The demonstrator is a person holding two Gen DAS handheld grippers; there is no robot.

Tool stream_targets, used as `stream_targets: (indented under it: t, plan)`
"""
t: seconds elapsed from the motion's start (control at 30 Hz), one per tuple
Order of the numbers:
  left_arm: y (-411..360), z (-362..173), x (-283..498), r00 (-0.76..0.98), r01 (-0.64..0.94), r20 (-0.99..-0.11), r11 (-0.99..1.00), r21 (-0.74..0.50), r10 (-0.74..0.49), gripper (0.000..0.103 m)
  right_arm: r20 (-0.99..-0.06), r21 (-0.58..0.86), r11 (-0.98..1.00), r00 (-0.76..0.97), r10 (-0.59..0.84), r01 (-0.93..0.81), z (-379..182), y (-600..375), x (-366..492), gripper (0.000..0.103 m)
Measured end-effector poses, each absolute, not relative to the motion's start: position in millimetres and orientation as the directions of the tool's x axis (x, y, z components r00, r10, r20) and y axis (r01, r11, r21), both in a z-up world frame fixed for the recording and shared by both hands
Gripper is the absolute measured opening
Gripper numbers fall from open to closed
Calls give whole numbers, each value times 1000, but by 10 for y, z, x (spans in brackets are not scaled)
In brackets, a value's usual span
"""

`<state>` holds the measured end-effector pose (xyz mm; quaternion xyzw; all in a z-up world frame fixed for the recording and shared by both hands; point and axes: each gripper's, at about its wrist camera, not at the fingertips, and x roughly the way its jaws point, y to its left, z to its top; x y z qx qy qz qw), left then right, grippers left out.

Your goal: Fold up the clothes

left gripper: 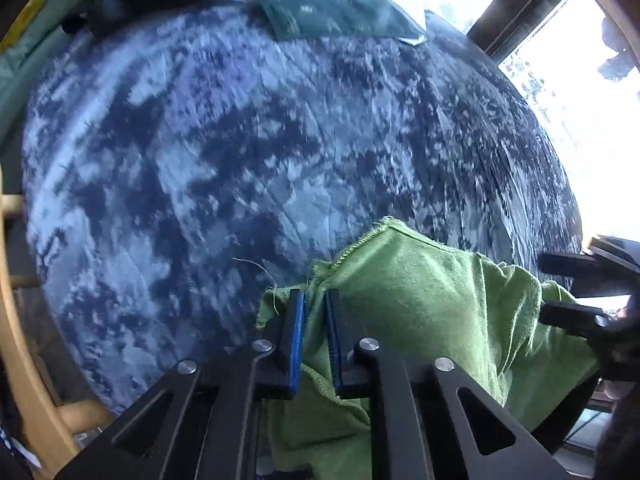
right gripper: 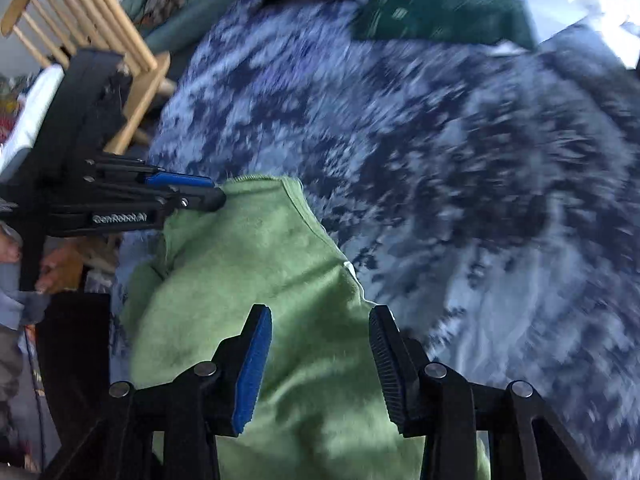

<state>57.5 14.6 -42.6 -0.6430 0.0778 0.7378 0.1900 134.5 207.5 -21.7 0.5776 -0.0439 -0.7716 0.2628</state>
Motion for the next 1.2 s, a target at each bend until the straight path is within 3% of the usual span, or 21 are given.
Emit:
stream_targets:
  t: [0.2,0.23,0.27,0.3,0.47,0.7,0.9,1.2]
  plan:
    - [75,-275,580,-138,-385,-963,-908,-165,233,4,-892,386,-870,-115,-436,306,-544,2085,1226,46]
    - [48,-227,583,-149,-380,-959,-909,-171,243,4,-897,379,-874,-111,-428,306,-570,2090,1243,36]
    - [5,-152,595,-168,-374,-952,-910,-177,255,4,-904,369,-877,-102,-416,308,-584,2082,1270,14]
    - [-24,-97,603,-182,-370,-948,-911,-180,261,4,-912,354,-883,-95,-399,308,-589,2071,1311,4]
    - [-130,287,725,-259,-376,-917,-906,-195,305,3,-919,299,-896,-153,-363,328,-320,2078,1476,4]
    - [-215,1011,629,-411,-369,-846,-911,-186,339,1,-860,247,-937,-390,-329,245,583,2372,1276,2]
    - [-31,1496,432,-527,-377,-796,-921,-95,298,1,-783,175,-968,-572,-246,177,1287,2505,892,2]
    - [189,1842,-267,-671,-239,-714,-970,-44,198,1,-711,126,-991,-692,-128,54,1737,2647,132,0]
